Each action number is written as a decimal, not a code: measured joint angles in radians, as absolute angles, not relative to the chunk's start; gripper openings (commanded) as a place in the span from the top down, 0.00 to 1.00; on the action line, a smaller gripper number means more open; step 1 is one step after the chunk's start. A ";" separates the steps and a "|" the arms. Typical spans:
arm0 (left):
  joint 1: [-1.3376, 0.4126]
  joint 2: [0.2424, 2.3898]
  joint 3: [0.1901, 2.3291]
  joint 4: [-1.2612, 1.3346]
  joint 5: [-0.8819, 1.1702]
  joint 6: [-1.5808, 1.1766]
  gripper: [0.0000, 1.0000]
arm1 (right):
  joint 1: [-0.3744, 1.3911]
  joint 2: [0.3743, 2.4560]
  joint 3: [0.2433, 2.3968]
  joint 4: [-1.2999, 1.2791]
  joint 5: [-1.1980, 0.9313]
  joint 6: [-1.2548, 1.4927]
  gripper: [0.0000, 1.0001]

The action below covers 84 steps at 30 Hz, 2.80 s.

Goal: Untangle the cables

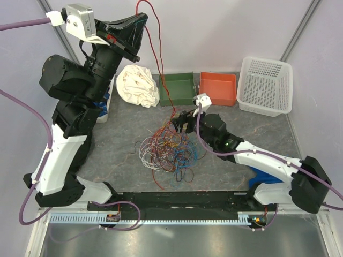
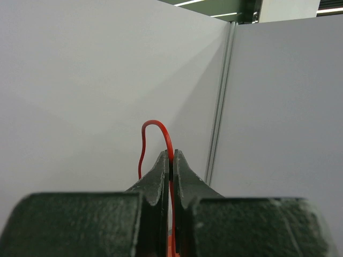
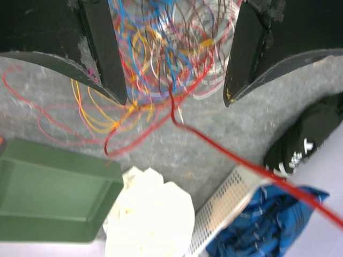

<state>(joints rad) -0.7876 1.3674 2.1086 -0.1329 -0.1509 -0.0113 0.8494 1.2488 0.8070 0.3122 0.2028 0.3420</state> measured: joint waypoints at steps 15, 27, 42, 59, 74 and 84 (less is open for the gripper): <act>-0.788 1.262 1.915 -0.129 -0.202 -0.018 0.98 | 0.849 1.444 1.088 0.337 0.347 0.270 1.00; -0.788 1.035 1.410 -0.024 -0.357 -0.062 0.98 | 0.849 1.373 1.697 -0.025 0.400 0.204 1.00; -0.788 0.990 1.040 0.103 -0.380 -0.220 0.00 | 0.849 1.405 1.981 -0.284 0.348 0.212 1.00; -0.793 0.734 0.558 0.691 0.152 -0.142 0.00 | 0.849 1.407 2.009 -0.385 0.349 0.214 1.00; -0.950 1.071 0.517 0.951 -0.015 0.226 0.00 | 0.849 1.408 1.964 -0.414 0.280 0.303 1.00; -0.951 1.203 0.538 1.182 -0.223 0.340 0.00 | 0.849 1.343 1.857 -0.426 0.267 0.326 1.00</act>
<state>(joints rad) -0.9512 1.2026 0.5381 1.1824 -0.2234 0.3405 0.8494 1.3434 1.8572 -0.4255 0.2672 0.3264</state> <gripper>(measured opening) 0.993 0.022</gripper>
